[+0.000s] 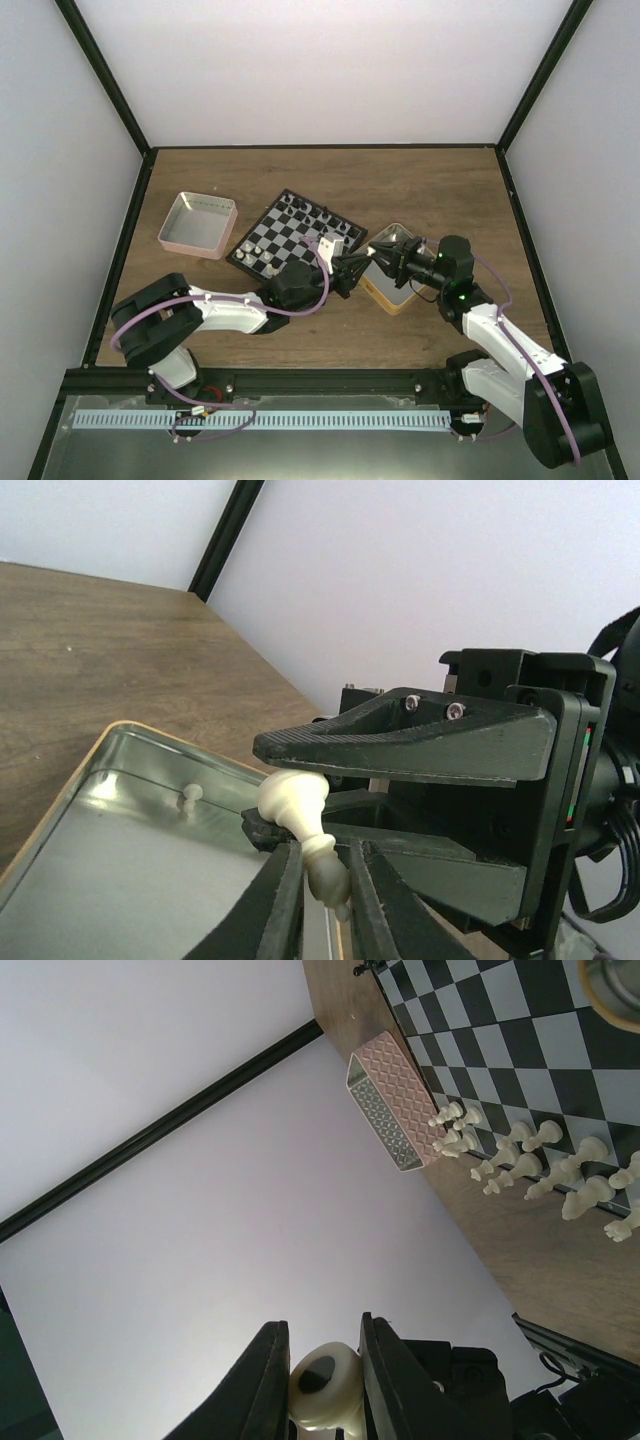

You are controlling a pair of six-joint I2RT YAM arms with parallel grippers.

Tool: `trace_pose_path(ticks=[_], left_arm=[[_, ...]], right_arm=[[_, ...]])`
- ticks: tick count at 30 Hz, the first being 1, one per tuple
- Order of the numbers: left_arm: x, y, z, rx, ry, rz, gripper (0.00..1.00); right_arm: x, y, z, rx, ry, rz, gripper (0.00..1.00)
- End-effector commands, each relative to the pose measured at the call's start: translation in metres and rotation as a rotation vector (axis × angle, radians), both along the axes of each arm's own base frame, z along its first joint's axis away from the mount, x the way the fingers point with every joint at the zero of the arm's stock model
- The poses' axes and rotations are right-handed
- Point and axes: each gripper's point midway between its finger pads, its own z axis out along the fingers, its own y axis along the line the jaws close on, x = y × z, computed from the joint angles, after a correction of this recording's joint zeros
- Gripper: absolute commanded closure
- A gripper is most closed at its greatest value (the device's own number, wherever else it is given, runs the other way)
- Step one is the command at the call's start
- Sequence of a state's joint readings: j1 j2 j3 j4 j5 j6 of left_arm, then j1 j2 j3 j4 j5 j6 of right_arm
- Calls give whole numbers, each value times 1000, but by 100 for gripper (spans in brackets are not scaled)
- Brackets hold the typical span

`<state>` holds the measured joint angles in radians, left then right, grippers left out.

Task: Set up the chess pieces on the board
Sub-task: Place the chess piece on the chessboard.

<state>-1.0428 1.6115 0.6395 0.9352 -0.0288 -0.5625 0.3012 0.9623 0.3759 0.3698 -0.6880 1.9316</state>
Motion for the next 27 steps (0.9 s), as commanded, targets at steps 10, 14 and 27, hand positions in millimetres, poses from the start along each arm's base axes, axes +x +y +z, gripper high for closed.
trace_pose_path(ticks=[10, 14, 27], left_arm=[[2, -3, -1, 116, 23, -1, 96], [-5, 20, -33, 369, 142, -30, 96], [29, 191, -48, 769, 602, 83, 96]], right_arm=[[9, -10, 0, -173, -109, -27, 50], [23, -18, -1, -345, -220, -46, 34], [48, -33, -2, -677, -382, -3, 31]])
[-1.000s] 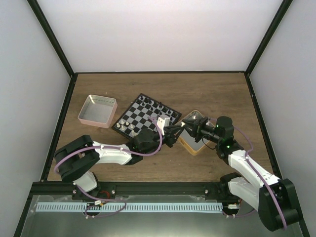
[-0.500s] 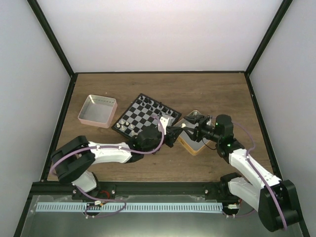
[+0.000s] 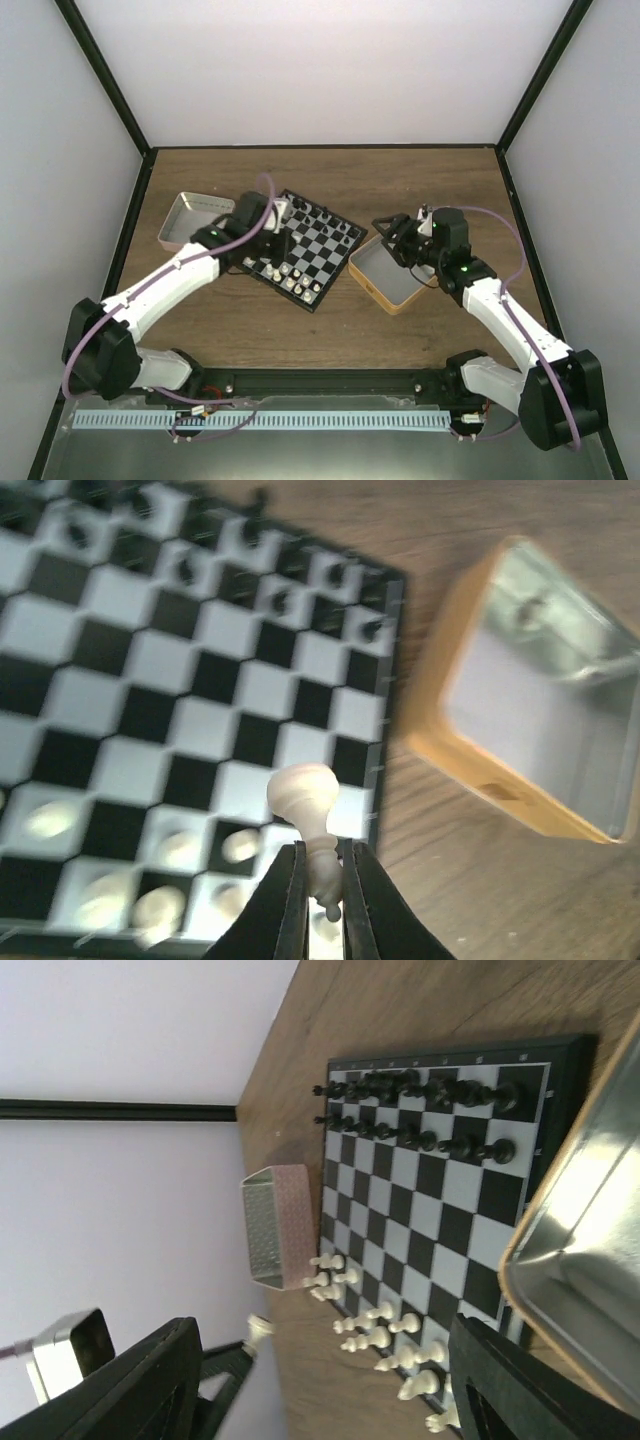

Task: Set up the chess pieces on the board
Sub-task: Place the chess piece on the chessboard.

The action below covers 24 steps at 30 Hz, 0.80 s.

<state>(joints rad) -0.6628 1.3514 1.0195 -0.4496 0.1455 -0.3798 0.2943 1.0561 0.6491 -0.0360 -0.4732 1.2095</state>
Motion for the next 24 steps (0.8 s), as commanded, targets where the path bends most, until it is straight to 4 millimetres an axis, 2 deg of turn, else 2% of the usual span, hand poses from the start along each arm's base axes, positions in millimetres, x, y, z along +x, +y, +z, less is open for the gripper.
trace_pose_path(ticks=[1, 4, 9, 21, 24], left_arm=[[-20, 58, -26, 162, 231, 7, 96], [-7, 84, -40, 254, 263, 71, 96], [-5, 115, -71, 336, 364, 134, 96], [1, 132, -113, 467, 467, 173, 94], [3, 127, -119, 449, 484, 162, 94]], right_arm=[[4, -12, -7, -122, -27, -15, 31], [3, -13, -13, -124, -16, -20, 31], [1, -15, -18, -139, -5, -21, 31], [0, -18, -27, -171, 1, -22, 30], [-1, -20, -28, -170, 3, -31, 30]])
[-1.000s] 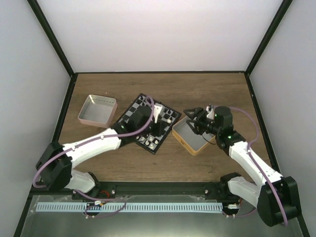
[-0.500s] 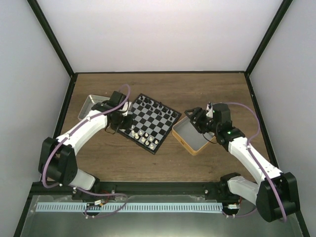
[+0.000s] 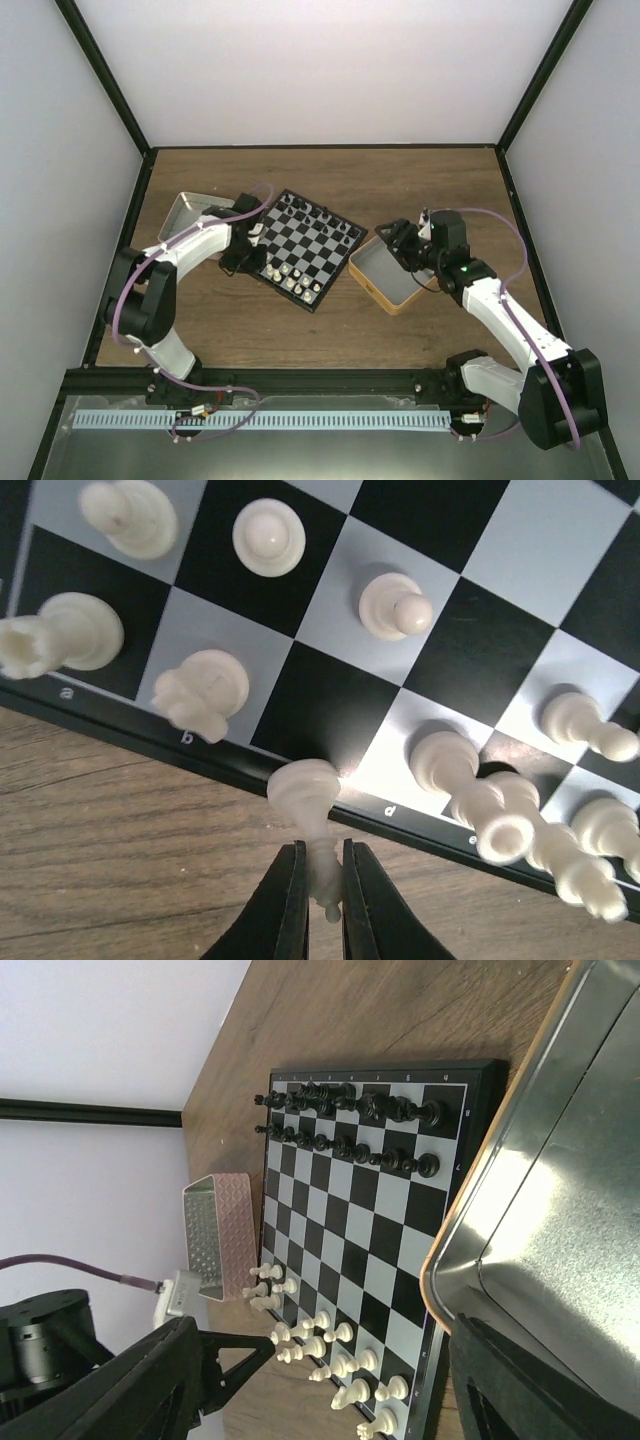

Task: Set up the chess pieces on the board
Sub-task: Place the chess piece on the chessboard.

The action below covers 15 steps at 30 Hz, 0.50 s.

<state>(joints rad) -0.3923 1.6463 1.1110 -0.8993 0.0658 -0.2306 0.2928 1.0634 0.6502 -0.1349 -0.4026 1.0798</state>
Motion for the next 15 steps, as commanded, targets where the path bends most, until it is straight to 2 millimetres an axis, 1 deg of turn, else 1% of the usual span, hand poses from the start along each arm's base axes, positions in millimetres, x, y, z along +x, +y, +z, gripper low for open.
trace_pose_path(ticks=[1, 10, 15], left_arm=[[7, -2, -4, -3, 5, -2, 94], [18, -9, -3, -21, -8, -15, 95], [19, -10, -4, -22, -3, -16, 90]], right_arm=[[0, -7, -4, -19, -5, -23, 30], [-6, -6, -16, 7, 28, -23, 31], [-6, -6, -15, 7, 25, -24, 31]])
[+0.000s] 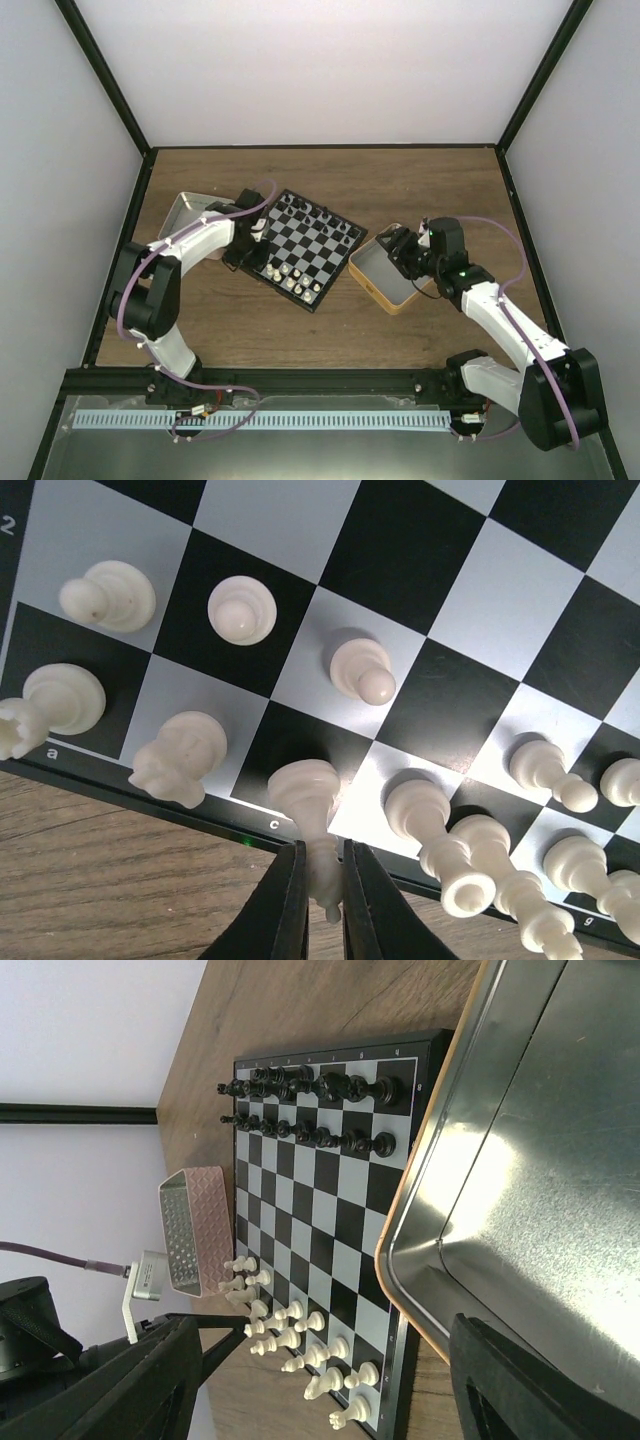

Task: Set up the chess pieces on the board
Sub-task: Place the chess piece on the chessboard.

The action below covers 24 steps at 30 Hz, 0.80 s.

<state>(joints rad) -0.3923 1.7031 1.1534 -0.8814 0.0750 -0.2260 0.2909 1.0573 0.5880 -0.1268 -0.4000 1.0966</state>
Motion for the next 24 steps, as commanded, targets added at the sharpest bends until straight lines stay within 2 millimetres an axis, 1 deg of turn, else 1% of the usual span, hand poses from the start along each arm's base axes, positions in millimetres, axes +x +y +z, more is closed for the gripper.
trace_pose_path(ticks=[1, 7, 11, 17, 20, 24], left_arm=[[7, -2, 1, -10, -3, -11, 88], [9, -2, 6, -12, -20, -6, 79], [13, -2, 10, -16, -42, 0, 78], [17, 6, 14, 12, -70, 22, 78], [20, 3, 27, -11, -98, 24, 78], [25, -1, 58, -59, -178, 24, 74]], right_arm=[[3, -3, 9, 11, -30, -12, 31], [3, -2, 9, 11, -31, -7, 31], [2, -2, 9, 9, -31, -7, 30], [3, -2, 10, 8, -33, -7, 31], [4, -5, 9, -12, -41, -13, 30], [10, -11, 12, -109, -90, -1, 31]])
